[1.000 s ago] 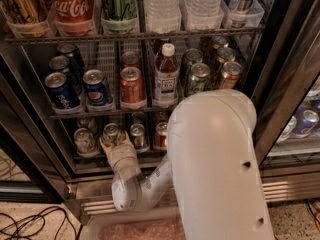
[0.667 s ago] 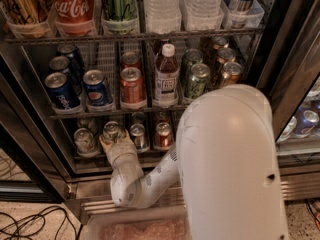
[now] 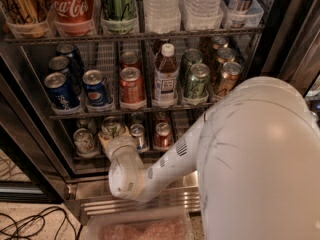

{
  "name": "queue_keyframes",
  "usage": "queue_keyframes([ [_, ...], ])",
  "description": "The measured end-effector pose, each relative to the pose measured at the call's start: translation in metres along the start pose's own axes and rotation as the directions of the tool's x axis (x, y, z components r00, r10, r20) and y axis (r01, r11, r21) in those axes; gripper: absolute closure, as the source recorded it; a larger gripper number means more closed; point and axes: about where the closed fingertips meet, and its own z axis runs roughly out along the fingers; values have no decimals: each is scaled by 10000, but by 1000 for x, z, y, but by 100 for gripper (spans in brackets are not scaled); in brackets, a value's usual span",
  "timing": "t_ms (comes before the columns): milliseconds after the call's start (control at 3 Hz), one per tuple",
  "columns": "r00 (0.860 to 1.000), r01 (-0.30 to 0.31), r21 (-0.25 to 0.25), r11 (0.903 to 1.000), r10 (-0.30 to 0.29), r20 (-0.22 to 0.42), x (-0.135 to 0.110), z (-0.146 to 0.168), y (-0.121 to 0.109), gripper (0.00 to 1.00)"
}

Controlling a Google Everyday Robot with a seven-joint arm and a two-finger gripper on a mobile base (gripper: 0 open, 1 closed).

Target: Pick 7up can from bottom shelf of fridge

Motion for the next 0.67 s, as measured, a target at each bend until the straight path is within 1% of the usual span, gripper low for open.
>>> queue_keyframes([
  [333,9992,-361,322,9988,356,176,10,-9,-6,100],
  [667,9898,-1420,1117,9835,1397,286,19,-31,-21,100],
])
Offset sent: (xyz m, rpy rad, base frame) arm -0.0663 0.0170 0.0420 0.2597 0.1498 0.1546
